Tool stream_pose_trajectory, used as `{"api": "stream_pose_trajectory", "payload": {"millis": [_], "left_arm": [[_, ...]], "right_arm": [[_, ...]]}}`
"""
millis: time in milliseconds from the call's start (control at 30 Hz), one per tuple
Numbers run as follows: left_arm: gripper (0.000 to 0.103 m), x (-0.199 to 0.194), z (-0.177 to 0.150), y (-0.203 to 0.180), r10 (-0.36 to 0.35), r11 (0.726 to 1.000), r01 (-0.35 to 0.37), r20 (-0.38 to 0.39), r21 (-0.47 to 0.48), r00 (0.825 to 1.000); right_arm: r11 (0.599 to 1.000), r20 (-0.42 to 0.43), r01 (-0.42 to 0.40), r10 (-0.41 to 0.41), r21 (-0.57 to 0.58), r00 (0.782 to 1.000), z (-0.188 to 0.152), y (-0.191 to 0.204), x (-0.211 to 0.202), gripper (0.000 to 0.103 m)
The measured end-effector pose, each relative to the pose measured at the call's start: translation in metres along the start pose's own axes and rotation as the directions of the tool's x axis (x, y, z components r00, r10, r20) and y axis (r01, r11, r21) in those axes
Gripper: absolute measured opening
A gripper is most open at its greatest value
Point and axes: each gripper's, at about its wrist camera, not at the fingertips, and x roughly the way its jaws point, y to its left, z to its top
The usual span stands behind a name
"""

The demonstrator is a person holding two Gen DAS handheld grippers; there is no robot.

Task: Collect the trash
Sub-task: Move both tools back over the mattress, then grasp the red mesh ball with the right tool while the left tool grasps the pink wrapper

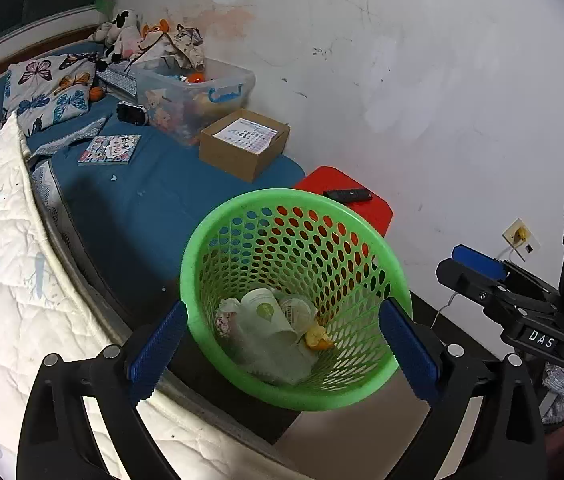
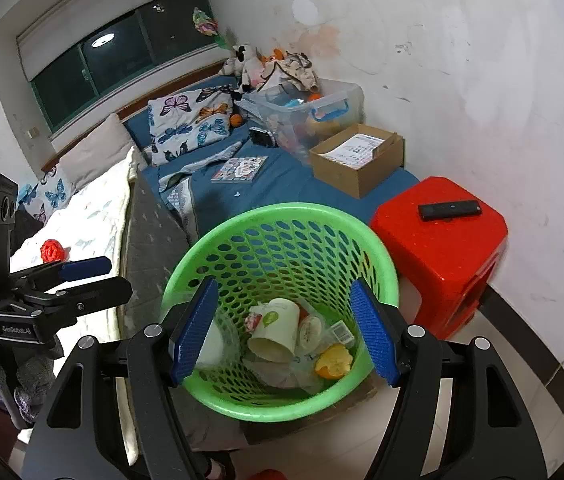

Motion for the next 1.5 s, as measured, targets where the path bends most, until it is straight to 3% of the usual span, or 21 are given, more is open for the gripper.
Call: {"api": "stream_pose_trajectory", "payload": {"millis": [200,367,500,800,900,1100,1433,1500], "left_arm": [[0.093,-0.020,-0.010,0.006,0.012,1.000,-0.012,0.028,-0.011,1.000],[0.093,-0.048,-0.023,0.017,0.071,0.997,-0.070,0.069,-0.021,0.995],[0.093,-0.071,-0.036,0.032,0.143,0.989,-0.141,0.100,-0.032,0.985],[0.093,-0.124,-0.074,0.089,0.281,0.950,-0.256,0.132,-0.182,0.951],[0.093,-0.141,-0.087,0.111,0.326,0.928,-0.290,0.134,-0.234,0.936],[0.093,-0.180,-0.113,0.147,0.445,0.866,-0.385,0.140,-0.321,0.884],[0.093,-0.239,-0.144,0.207,0.599,0.716,-0.469,0.112,-0.517,0.793],[0.093,-0.248,-0.149,0.217,0.614,0.693,-0.469,0.107,-0.548,0.782]], "right_arm": [[1.000,0.003,-0.015,0.015,-0.018,1.000,0.002,0.011,-0.003,0.069],[0.998,-0.003,-0.043,0.043,-0.048,0.999,0.005,0.030,0.000,0.069],[0.993,-0.015,-0.084,0.083,-0.082,0.996,0.010,0.051,0.009,0.070],[0.963,-0.072,-0.203,0.193,-0.179,0.979,0.018,0.117,0.036,0.070],[0.947,-0.097,-0.243,0.227,-0.212,0.969,0.020,0.141,0.047,0.070],[0.906,-0.159,-0.336,0.304,-0.256,0.939,0.022,0.192,0.068,0.070],[0.829,-0.240,-0.453,0.390,-0.329,0.889,0.021,0.269,0.092,0.070],[0.815,-0.251,-0.470,0.403,-0.340,0.880,0.021,0.281,0.096,0.070]]}}
